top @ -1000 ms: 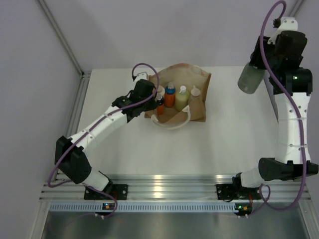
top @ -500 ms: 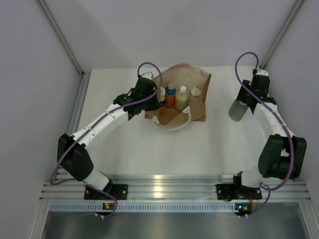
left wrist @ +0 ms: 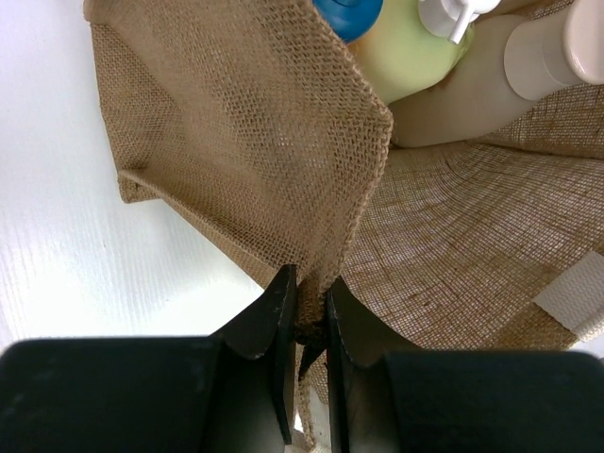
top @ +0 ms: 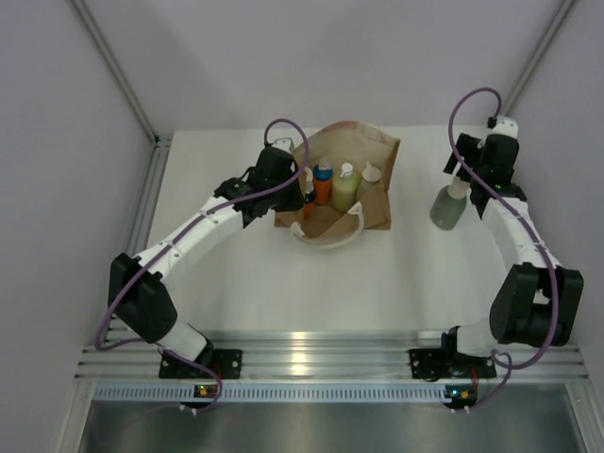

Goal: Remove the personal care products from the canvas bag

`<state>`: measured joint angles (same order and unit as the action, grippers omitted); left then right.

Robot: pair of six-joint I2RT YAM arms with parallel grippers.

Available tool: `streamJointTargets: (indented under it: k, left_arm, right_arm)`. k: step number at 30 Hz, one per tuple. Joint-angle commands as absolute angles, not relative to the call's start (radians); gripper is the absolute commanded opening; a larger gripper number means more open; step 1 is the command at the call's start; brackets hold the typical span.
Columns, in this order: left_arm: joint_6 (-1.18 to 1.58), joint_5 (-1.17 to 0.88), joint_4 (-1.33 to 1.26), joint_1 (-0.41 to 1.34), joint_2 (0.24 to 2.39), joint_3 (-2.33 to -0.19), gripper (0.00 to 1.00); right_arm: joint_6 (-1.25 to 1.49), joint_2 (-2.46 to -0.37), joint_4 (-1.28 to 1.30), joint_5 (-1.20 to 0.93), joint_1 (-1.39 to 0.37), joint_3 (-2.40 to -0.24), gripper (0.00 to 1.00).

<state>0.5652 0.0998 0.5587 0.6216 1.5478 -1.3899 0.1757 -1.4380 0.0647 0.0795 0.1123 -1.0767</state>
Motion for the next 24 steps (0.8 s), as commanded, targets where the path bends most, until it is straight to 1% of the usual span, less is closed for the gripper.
streamJointTargets:
  k: [1,4,5,7,8,10,11,13,14,17,24]
  left_arm:
    - [0.554,0.018,0.673,0.634,1.583,-1.393,0.00]
    - [0.554,0.023,0.673,0.634,1.582,-1.390,0.00]
    - [0.554,0.028,0.673,0.632,1.578,-1.388,0.00]
    - [0.569,0.054,0.686,0.632,1.566,-1.387,0.00]
    - [0.590,0.069,0.692,0.632,1.562,-1.385,0.00]
    - [0.617,0.132,0.713,0.632,1.540,-1.379,0.00]
    - [0.647,0.155,0.722,0.632,1.531,-1.373,0.00]
    - [0.678,0.211,0.721,0.632,1.494,-1.344,0.00]
    - [0.714,0.230,0.721,0.632,1.482,-1.333,0.00]
    - [0.767,0.294,0.722,0.632,1.439,-1.304,0.00]
    - [0.793,0.311,0.723,0.634,1.445,-1.304,0.00]
  right_arm:
    - [0.173,-1.362,0.122,0.032,0.117,-1.235,0.79]
    - [0.227,-1.347,0.244,-0.086,0.100,-1.354,0.74]
    - [0.232,-1.344,0.270,-0.153,0.060,-1.383,0.71]
    - [0.232,-1.347,0.360,-0.160,-0.010,-1.459,0.67]
    - [0.230,-1.359,0.386,-0.146,-0.119,-1.500,0.66]
    - [0.219,-1.387,0.431,-0.095,-0.227,-1.534,0.64]
    - [0.227,-1.396,0.448,-0.069,-0.321,-1.552,0.63]
    - [0.256,-1.423,0.449,-0.040,-0.405,-1.571,0.60]
    - [0.256,-1.454,0.449,-0.008,-0.479,-1.595,0.59]
    - [0.255,-1.534,0.449,0.044,-0.586,-1.652,0.58]
    - [0.351,-1.707,0.452,0.104,-0.675,-1.733,0.55]
